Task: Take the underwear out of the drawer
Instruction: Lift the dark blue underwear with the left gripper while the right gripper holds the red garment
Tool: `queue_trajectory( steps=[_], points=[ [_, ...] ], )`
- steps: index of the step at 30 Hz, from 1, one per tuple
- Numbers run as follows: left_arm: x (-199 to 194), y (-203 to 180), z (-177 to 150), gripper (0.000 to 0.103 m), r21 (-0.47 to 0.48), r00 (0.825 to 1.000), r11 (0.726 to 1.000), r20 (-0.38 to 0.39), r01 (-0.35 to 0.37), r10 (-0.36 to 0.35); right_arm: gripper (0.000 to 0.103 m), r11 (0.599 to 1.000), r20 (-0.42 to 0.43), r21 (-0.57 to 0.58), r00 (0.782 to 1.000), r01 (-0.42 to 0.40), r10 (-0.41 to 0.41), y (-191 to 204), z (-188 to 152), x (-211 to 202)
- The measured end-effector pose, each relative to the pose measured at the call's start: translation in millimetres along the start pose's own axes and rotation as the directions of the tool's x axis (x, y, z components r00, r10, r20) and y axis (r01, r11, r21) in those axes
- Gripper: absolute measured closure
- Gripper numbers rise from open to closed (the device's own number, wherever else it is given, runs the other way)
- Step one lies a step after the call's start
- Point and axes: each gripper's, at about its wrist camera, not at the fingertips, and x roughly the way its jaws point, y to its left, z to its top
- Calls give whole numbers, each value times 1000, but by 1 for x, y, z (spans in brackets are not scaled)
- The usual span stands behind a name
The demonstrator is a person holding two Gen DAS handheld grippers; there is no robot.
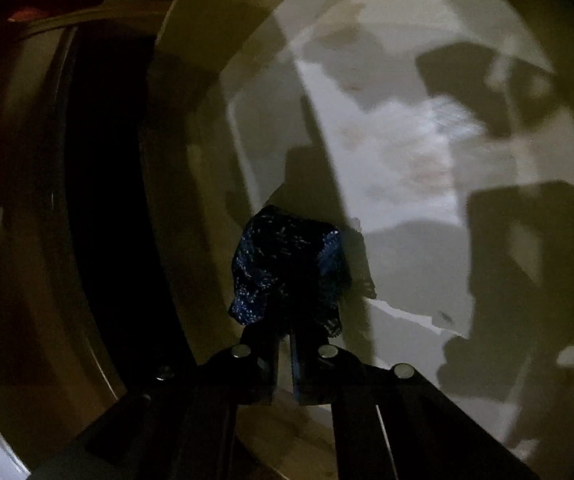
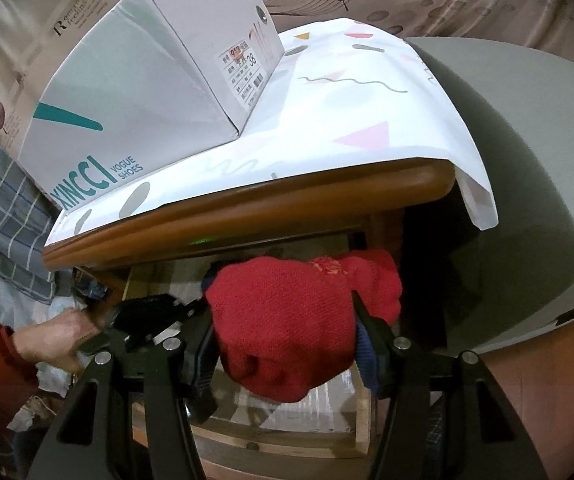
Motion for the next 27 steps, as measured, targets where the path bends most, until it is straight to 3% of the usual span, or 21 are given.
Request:
queue_trajectory(
  steps=[4, 7, 8, 11, 14, 16, 25, 26, 27],
  points=[
    [-6, 10, -5, 95, -60, 998, 996, -10, 68, -69, 48, 1000, -3, -3, 1000, -2, 2, 2, -1, 1],
    [-5, -1, -7, 94, -55, 998, 997, -14, 54, -55, 48, 1000, -3, -5, 1000, -2, 2, 2, -1, 1],
    [-5, 1, -6, 89, -59, 999, 997, -16, 45, -46, 48, 1000, -4, -5, 1000, -2, 2, 2, -1, 1],
    [-14, -1, -8, 52, -85, 998, 995, -5, 57, -58, 48, 1000, -6, -4, 1000, -2, 2, 2, -1, 1],
    [-13, -6, -20, 45, -97, 996, 991, 26, 91, -89, 48, 1000, -10, 1, 1000, -3, 3, 0, -1, 1],
    [-4, -6, -14, 44, -96, 991, 986, 18, 133, -132, 47, 1000, -13, 4, 1000, -4, 4, 0, -1, 2],
    [17, -2, -8, 44, -132, 982, 973, 47, 188, -183, 47, 1000, -34, 8, 999, -13, 14, 0, -1, 8],
    [18, 0, -9, 46, -148, 979, 968, 50, 204, -199, 47, 1000, -33, 15, 999, -17, 17, -1, 0, 8],
    [20, 3, -10, 68, -165, 972, 958, 52, 233, -227, 47, 1000, -34, 17, 999, -18, 19, -1, 0, 8]
  ],
)
